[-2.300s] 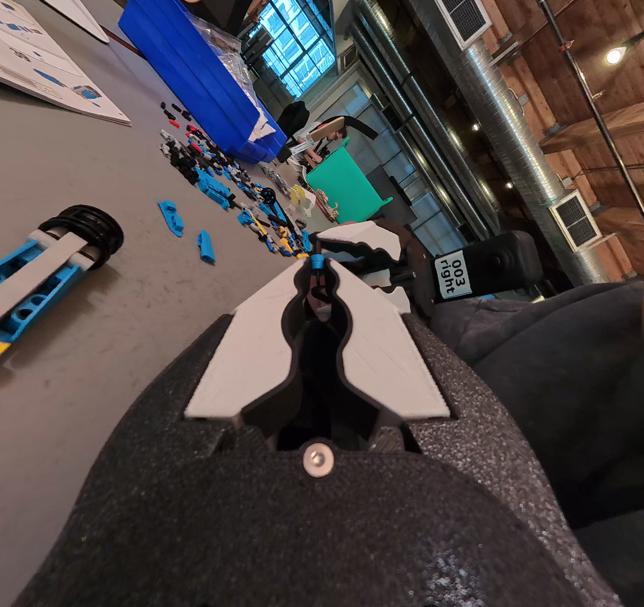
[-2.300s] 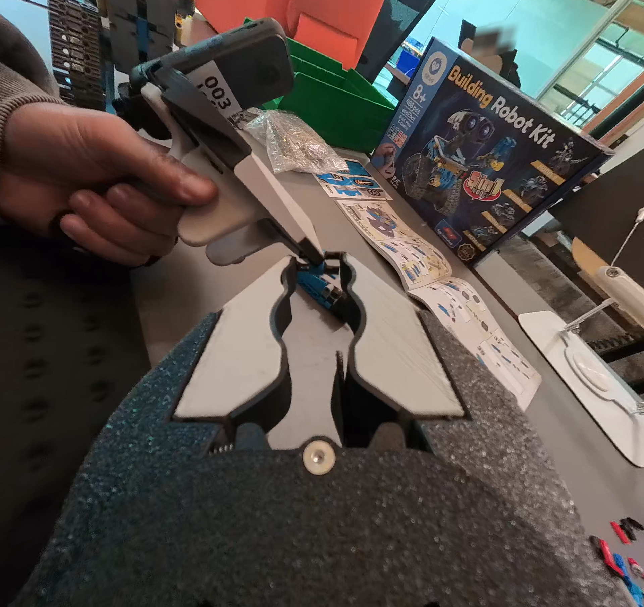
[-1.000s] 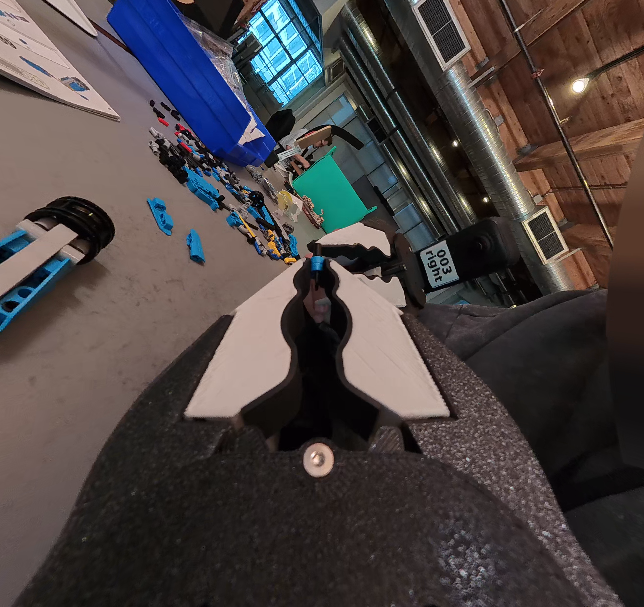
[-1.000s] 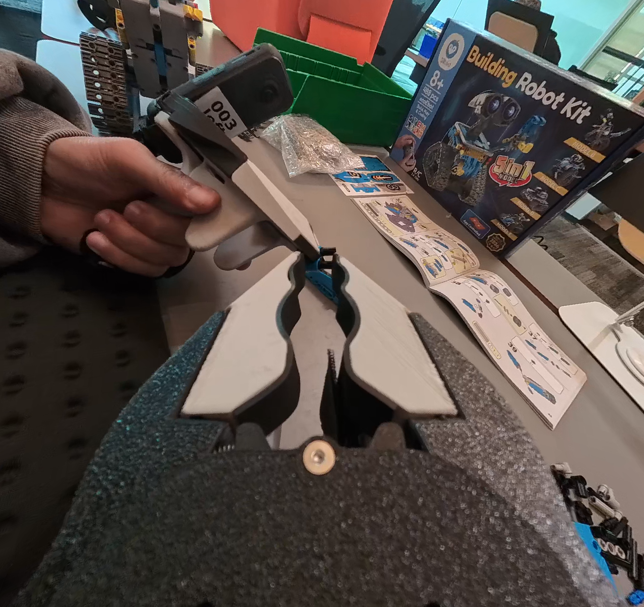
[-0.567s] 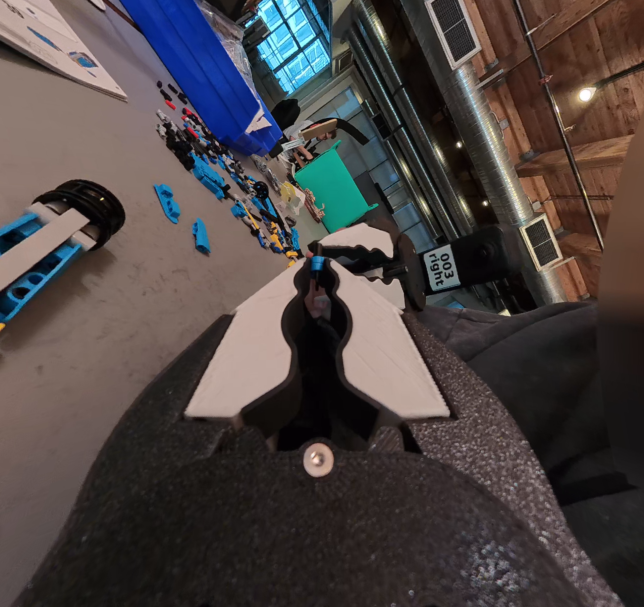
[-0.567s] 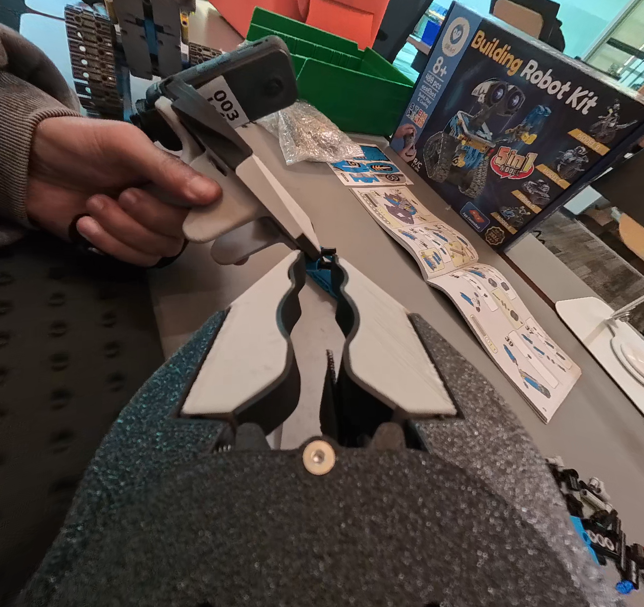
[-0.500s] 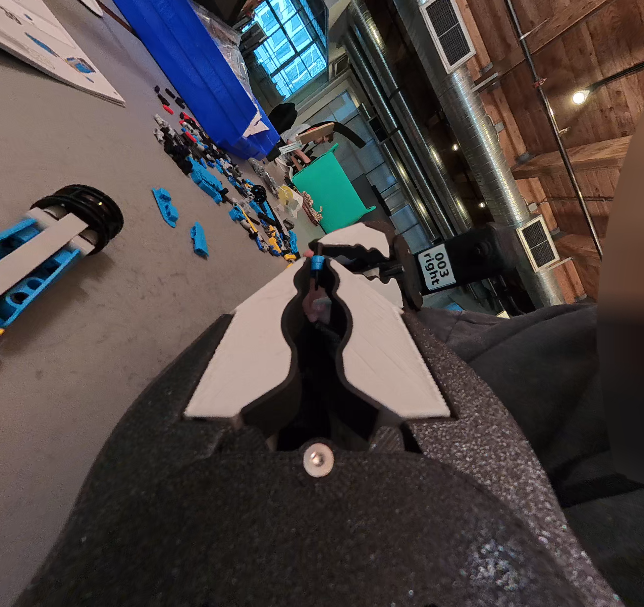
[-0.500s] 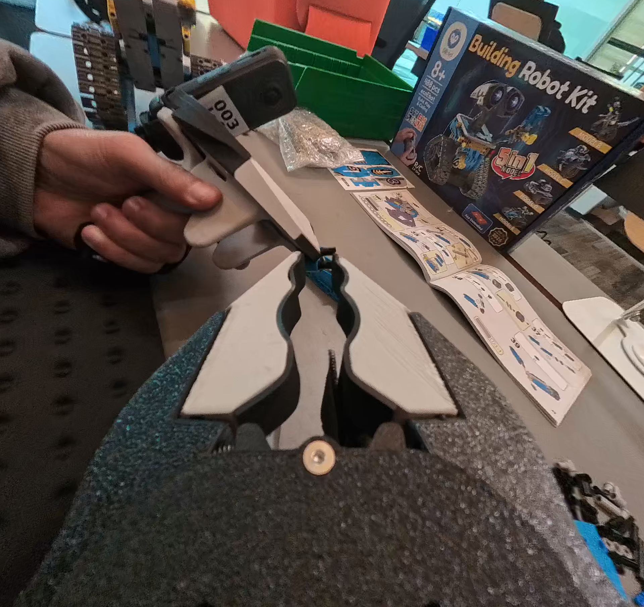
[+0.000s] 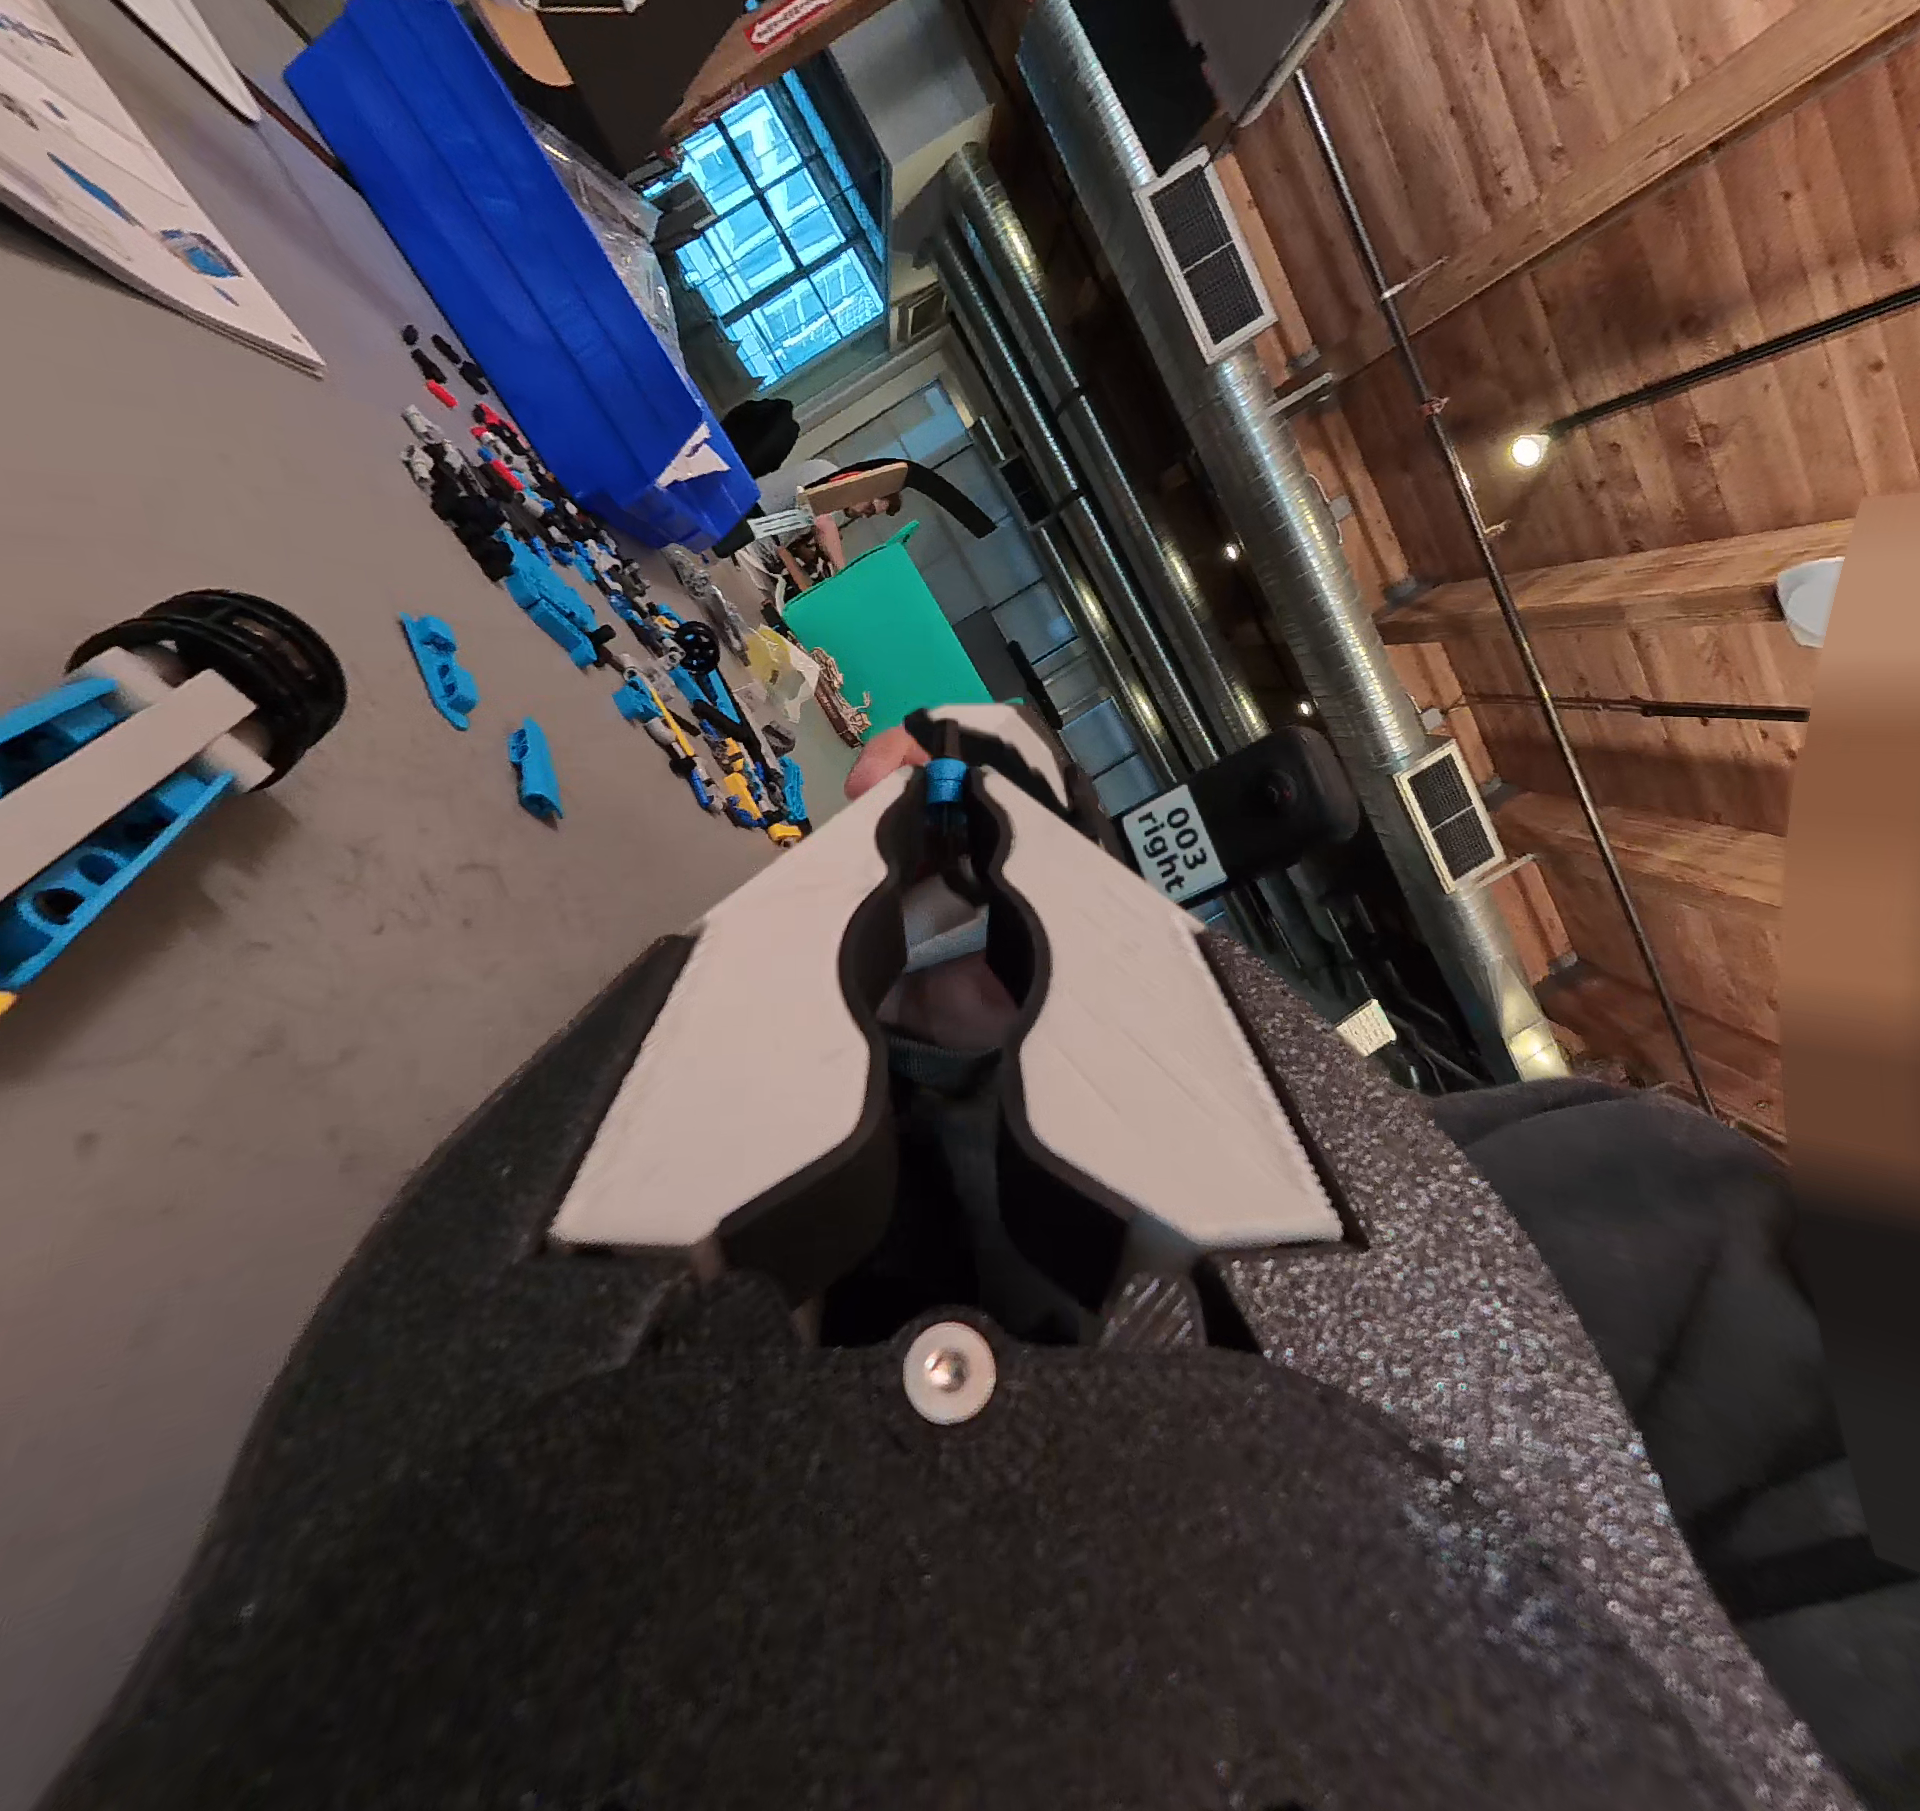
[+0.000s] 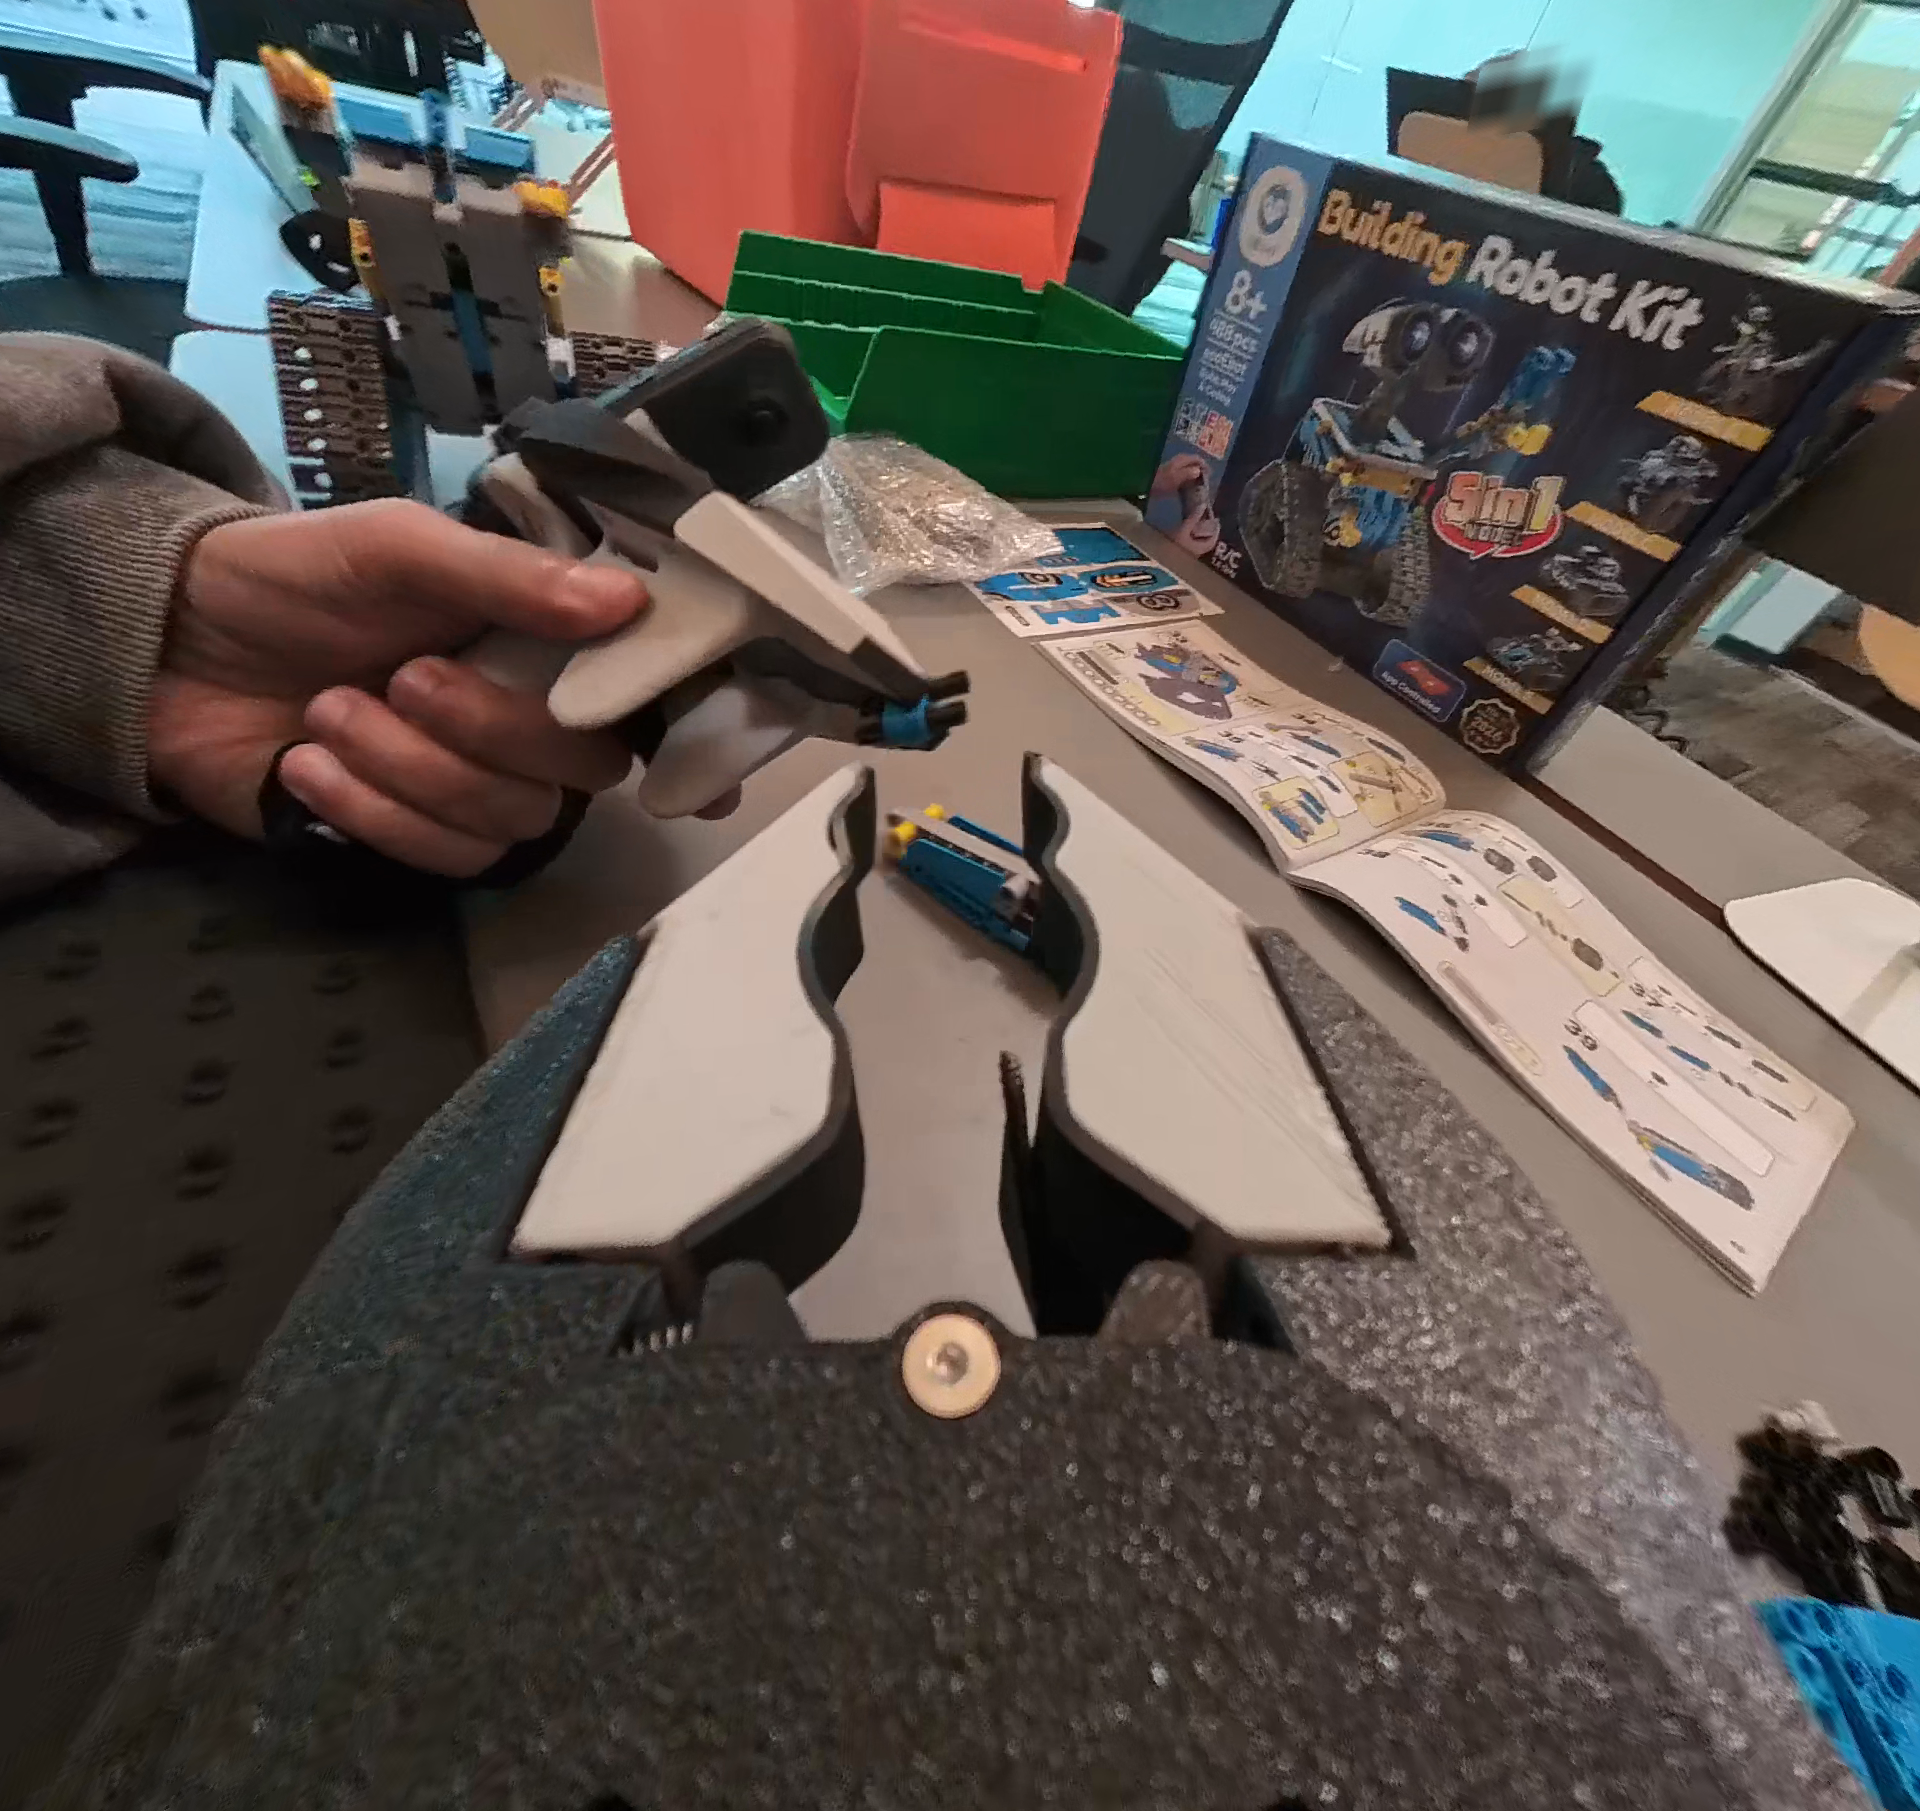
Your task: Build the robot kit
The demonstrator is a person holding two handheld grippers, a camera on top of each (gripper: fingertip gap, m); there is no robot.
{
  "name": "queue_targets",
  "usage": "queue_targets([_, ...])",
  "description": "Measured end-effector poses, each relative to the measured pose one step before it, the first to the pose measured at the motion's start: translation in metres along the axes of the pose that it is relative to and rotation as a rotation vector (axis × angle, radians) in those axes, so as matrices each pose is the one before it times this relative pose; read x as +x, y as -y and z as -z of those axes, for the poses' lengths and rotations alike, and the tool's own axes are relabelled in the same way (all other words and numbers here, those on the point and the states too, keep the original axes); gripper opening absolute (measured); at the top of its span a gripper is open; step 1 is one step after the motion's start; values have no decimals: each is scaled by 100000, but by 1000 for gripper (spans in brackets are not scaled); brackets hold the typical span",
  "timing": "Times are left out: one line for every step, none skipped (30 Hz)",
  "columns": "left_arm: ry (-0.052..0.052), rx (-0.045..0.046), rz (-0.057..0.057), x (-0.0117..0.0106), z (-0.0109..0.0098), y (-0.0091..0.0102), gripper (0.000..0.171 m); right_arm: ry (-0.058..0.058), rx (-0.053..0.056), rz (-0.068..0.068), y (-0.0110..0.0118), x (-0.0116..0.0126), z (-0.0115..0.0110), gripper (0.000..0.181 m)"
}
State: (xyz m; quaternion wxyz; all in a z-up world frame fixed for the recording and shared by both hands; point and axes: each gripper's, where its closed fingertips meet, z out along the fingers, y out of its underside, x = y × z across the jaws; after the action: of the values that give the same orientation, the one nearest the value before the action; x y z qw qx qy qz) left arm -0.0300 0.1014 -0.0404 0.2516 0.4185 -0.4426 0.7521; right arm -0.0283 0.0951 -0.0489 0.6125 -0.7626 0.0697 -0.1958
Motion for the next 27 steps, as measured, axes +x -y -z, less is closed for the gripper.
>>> queue_targets([-187, 1179, -1404, 174, 83, 173, 6, 1895, -37, 37, -53, -447, -80, 28])
queue_targets([-424, 952, -2302, 298, 97, 149, 6, 2532, 255, -163, 13, -485, -31, 29])
queue_targets([-183, -281, -3449, 365, 35, 4, 6, 3040, 606, -953, 62, -496, -7, 28])
queue_targets([1573, -1275, -5762, 221, -17, -68, 6, 4801, 1117, -3202, 131, -587, 56, 26])
queue_targets([3349, -2306, -8305, 84, -34, -130, 6, 5725, 637, -5195, -2, -559, 30, 25])
queue_targets([3200, -2931, -10027, 204, -39, -160, 6, 4168, -202, -6225, -144, -179, -21, 26])
queue_targets([3691, -2925, -11424, 172, -5, -139, 6, 2854, -151, -5380, -123, 91, -19, 28])
queue_targets([5587, -2221, -13253, -46, 56, -75, 7, 3053, 208, -4919, -56, 58, 14, 29])
queue_targets([6585, -1727, -14355, -133, 101, -46, 7, 3754, 387, -5232, -33, -23, 30, 29])
queue_targets([5491, -1694, -14141, 74, 76, -67, 7, 3372, 476, -5544, -11, 17, 37, 29])
queue_targets([4327, -1449, -13665, 316, 37, -24, 7, 4574, 533, -5650, 2, -179, 26, 29])
queue_targets([3450, -1654, -14034, 457, -2, -76, 7, 5230, 238, -6046, -38, -313, -5, 30])
queue_targets([5135, -2498, -13918, 194, -5, -170, 7, 3534, -262, -5605, -60, -115, -20, 34])
queue_targets([6296, -1450, -13126, 25, 79, 38, 7, 2293, 597, -3780, 112, -34, 45, 37])
queue_targets([4656, 668, -11795, 177, 146, 369, 7, 1264, 1433, -2243, 240, -19, 125, 38])
queue_targets([1803, 581, -10753, 492, 87, 262, 7, 694, 1854, -1790, 317, 15, 206, 38])
queue_targets([2309, -1069, -9550, 309, -6, -90, 7, 1478, 2147, -1976, 356, -153, 225, 38])
queue_targets([2241, -900, -8029, 206, -29, -98, 7, 4237, 2432, -2423, 431, -631, 209, 38])
queue_targets([465, 363, -5393, 368, -30, 115, 7, 4192, 1991, -2580, 339, -625, 141, 38])
queue_targets([4, 552, -3250, 319, -50, 191, 7, 271, 271, -815, 33, -33, 51, 36])
queue_targets([205, -6, -2158, 172, -48, 91, 7, -1961, -1760, 1437, -277, 221, -19, 34])
queue_targets([-1053, -156, -1469, 311, -92, -14, 7, -947, -1105, 1463, -166, 47, -80, 33])
queue_targets([-573, -533, -1421, 224, -102, -115, 7, 547, 119, 379, 23, -156, -93, 33])
queue_targets([1362, -781, -2082, -89, -65, -92, 6, 749, -880, -62, -132, -140, -124, 32])
queue_targets([483, -115, -1690, 32, -33, 12, 7, -54, -2036, 346, -270, -20, -114, 26])
queue_targets([-200, 168, -1168, 145, -25, -17, 7, -1514, -540, 1549, -9, 111, -35, 19])
queue_targets([783, -1333, -1976, -22, -80, -231, 7, -1952, -160, 1993, 22, 176, -12, 17])
